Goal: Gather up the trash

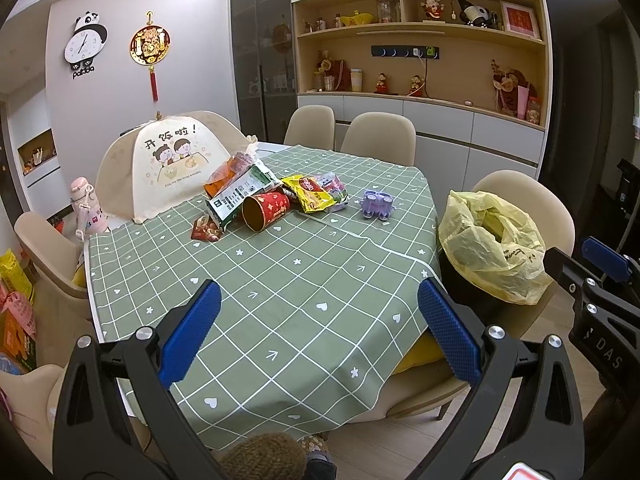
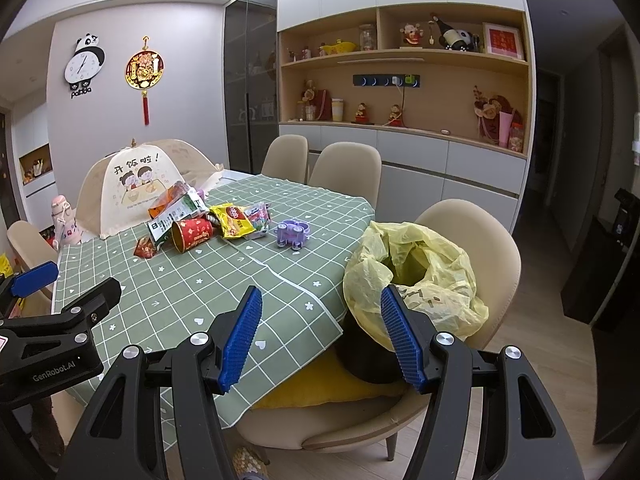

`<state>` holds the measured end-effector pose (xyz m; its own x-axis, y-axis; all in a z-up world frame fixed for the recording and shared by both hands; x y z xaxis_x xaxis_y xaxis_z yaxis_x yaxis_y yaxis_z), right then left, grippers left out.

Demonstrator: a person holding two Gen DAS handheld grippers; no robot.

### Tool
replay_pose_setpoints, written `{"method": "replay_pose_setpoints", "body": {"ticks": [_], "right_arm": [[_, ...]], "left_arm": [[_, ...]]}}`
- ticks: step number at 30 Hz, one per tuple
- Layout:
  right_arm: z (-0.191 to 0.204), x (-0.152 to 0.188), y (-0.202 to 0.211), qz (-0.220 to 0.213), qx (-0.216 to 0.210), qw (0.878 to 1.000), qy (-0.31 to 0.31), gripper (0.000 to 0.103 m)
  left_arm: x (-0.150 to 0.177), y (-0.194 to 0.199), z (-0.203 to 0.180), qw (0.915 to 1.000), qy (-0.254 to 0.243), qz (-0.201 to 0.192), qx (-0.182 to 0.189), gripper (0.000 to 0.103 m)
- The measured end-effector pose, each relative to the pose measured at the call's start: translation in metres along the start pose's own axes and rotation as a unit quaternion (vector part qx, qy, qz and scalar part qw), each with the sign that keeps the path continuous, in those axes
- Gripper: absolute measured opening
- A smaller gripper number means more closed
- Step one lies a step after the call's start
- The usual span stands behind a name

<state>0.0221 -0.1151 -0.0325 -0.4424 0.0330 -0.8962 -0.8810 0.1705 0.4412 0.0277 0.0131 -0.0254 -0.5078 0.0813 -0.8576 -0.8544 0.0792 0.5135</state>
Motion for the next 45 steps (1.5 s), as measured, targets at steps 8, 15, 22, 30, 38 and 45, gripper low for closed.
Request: {"method": "replay_pose_setpoints", "body": {"ticks": [8,15,22,30,38,45], "right_arm": [[0.0,0.0,0.0,0.0,0.0,1.0,0.001,0.059],[-0.001,0.0,-0.006,0.006,0.0,1.0,-0.001,0.059],[0.0,-0.004,-0.036,0.024,-0.004,1.0,-0.004,0.059],[0.021,-0.015,-0.104,0.057,-0.013,0.998,0.013,0.059],[0.059,-0.032,-0.193,0.1,-0.036,0.994,0.026,0.059],[0.082,-0.05,-0.269,0.149,-0.023,0.988,0.042,0.059]], "left_arm": [[0.0,-0.001,0.001,1.0,0.001,0.0,-0.001,0.095],[0.0,-0.009,0.007,0.9999,0.005,0.01,-0.003,0.095],[0.0,-0.037,0.019,0.9991,0.013,0.041,-0.002,0.095],[-0.008,-0.093,0.046,0.9961,0.024,0.084,0.009,0.095],[-0.028,-0.176,0.097,0.9902,0.048,0.129,0.027,0.095],[-0.062,-0.261,0.136,0.9864,0.043,0.146,0.061,0.095]]}}
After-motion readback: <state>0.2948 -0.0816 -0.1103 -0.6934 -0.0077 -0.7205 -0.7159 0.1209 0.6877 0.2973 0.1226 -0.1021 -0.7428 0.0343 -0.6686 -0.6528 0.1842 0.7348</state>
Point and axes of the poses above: each gripper's, at about its wrist camera, not at the fingertips, and y roughly against the way its jaws point, z to its left, x to its underside, the point moved 4 cm from there along -y, roughly the way its jaws point, and after that the axes turned 3 degrees about x, right-handed, at the moved point
